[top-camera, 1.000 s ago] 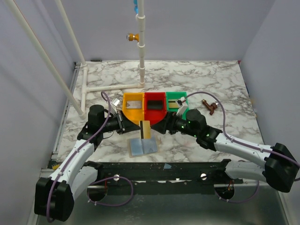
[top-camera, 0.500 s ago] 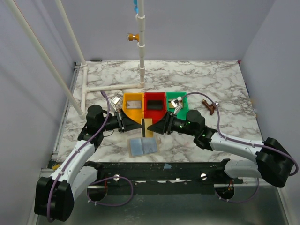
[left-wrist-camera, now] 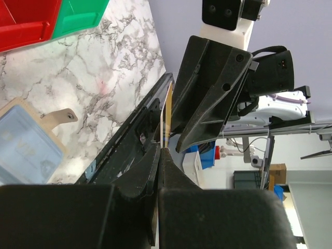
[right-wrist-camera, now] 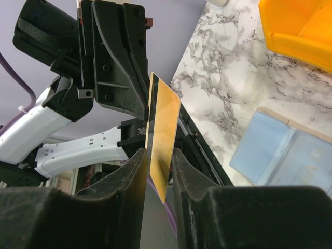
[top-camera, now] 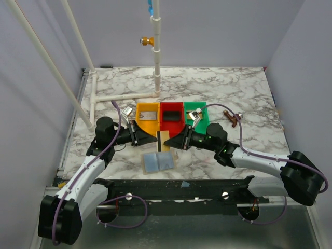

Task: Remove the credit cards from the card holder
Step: Place the credit card in the storage box.

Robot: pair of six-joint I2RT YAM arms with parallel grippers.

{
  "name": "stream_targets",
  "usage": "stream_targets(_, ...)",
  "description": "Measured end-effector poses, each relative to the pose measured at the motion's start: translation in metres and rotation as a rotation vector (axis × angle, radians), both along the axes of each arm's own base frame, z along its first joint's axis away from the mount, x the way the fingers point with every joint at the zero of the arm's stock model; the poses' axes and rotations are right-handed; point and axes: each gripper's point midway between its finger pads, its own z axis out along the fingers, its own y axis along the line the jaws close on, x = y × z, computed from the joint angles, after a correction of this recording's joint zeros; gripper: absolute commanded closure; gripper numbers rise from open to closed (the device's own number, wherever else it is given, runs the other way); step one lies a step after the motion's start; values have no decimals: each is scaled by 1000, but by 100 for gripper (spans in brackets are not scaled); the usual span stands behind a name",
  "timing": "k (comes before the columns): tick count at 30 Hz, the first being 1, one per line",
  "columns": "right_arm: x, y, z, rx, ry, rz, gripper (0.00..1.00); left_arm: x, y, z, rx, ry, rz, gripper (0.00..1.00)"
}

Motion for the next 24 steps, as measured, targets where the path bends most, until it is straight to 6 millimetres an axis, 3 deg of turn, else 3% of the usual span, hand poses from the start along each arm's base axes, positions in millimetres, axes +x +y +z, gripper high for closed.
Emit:
stream_targets(4,0,0,0,-2,0,-1,97,-1,0,-1,-4,0,-4,100)
stream_targets(6,1,0,-1,-3,4,-3,99,-1,0,-2,-5,3,-7,98)
stream_targets(9,1,-1,-1,-6,2,-2,99,-2,0,-4,-2,12,-9,70)
stream_targets(12,2,-2,-6,-36,0,-12,99,-3,0,-7,5,12,-11,56)
stream_targets(17,13,-12,-6,-132,-55,-77,99,-6,3,-17,56,32,-7,53)
stream_targets(24,52,-45,29,-345,-294,-274,99,2,9,-10,147,-15,29,53)
